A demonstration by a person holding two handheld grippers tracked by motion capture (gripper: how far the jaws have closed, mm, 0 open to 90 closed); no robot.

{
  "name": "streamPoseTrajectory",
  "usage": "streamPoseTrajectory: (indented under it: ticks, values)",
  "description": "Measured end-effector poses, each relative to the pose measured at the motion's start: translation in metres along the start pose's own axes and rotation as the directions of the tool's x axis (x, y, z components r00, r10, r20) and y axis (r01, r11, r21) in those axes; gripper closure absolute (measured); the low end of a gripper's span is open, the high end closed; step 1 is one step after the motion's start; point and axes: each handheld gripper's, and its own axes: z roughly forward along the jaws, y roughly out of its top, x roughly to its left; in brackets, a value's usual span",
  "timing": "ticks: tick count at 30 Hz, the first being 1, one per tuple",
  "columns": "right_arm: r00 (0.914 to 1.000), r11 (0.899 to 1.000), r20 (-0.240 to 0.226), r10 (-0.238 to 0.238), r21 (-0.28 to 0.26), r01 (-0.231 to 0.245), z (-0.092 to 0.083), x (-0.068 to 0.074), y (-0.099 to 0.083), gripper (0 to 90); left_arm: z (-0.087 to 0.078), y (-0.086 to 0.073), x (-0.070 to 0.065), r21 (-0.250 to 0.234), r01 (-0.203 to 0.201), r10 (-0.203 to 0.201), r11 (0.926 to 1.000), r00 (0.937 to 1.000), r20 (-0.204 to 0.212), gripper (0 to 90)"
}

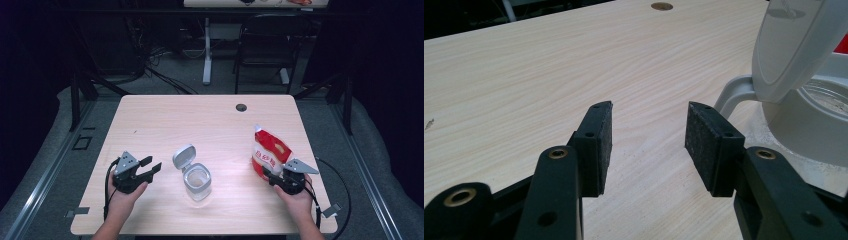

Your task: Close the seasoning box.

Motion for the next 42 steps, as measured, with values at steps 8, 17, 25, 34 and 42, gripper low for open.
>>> streamPoseTrajectory:
  ticks: [8, 17, 25, 34, 42]
  values:
    - [0.9995, 1.0, 0.012, -0.028, 0.006, 0.028, 0.0003, 0.0033, 0.0022, 53.0, -0.0002, 0.0, 0.0003, 0.002, 0.003, -0.003, 1.0, 1.0, 0.001, 54.0]
    - [0.9992, 0.999, 0.018, -0.036, 0.01, 0.036, -0.0003, 0.0051, 0.0032, 53.4, -0.0009, 0.0, 0.0005, 0.002, 0.004, -0.004, 1.0, 1.0, 0.003, 53.9]
    - [0.9999, 1.0, 0.017, 0.0, -0.004, 0.0, -0.0007, 0.0044, 0.0019, 54.0, -0.0008, 0.0001, 0.0004, 0.001, 0.002, -0.002, 1.0, 1.0, 0.0, 53.8]
    - [0.9993, 1.0, 0.032, -0.021, -0.003, 0.021, -0.0047, 0.0054, 0.006, 55.3, -0.0007, 0.0002, 0.0005, 0.0, -0.001, 0.001, 1.0, 1.0, -0.002, 53.9]
    - [0.9995, 1.0, 0.023, -0.02, -0.01, 0.02, -0.0047, 0.0068, 0.0073, 56.1, -0.0008, 0.0002, 0.0006, 0.0, 0.0, 0.0, 1.0, 1.0, -0.001, 53.8]
